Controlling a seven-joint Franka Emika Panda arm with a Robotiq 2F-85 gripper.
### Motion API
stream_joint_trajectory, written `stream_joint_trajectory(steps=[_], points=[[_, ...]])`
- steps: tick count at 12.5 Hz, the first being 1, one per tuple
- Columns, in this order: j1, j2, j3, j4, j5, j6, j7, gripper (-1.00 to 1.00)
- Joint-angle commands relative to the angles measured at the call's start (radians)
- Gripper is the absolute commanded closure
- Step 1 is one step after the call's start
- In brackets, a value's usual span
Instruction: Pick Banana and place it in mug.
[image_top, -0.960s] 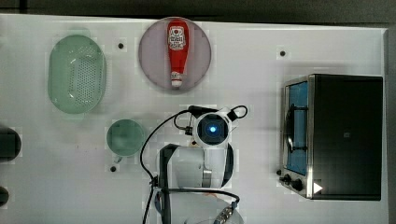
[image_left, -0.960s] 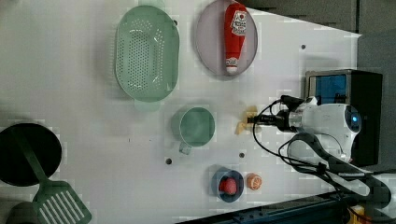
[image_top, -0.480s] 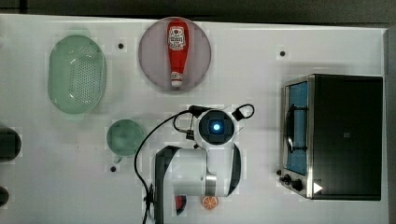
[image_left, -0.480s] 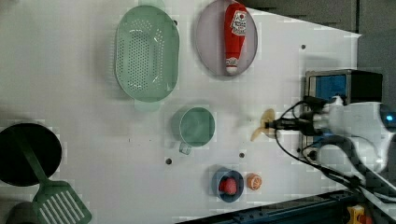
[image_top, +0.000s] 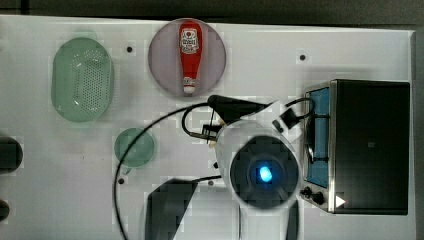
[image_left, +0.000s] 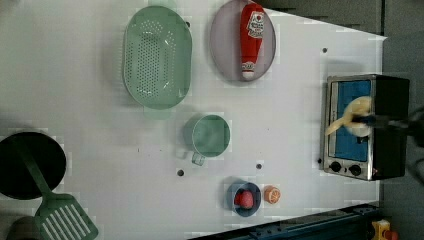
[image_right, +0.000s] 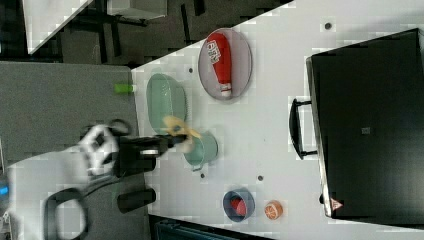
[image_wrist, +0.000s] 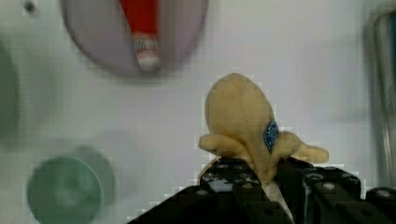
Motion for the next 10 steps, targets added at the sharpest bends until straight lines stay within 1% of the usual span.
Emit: stream_joint_trajectory(steps=[1, 3, 5, 8, 9, 10], points=[[0.015, -0.008, 0.056, -0.004, -0.011, -0.123, -0.006, 0.49], [0.02, -0.038, 0.116, 0.001, -0.003, -0.161, 0.096, 0.49], [0.029, -0.031, 0.186, 0.001, 0.036, -0.209, 0.242, 0.49], [0.041, 0.017, 0.293, 0.001, 0.107, -0.205, 0.443, 0.49], [0.042, 0.041, 0.329, 0.0, 0.113, -0.203, 0.505, 0.49], [0.043, 0.09, 0.382, 0.0, 0.113, -0.161, 0.603, 0.49]])
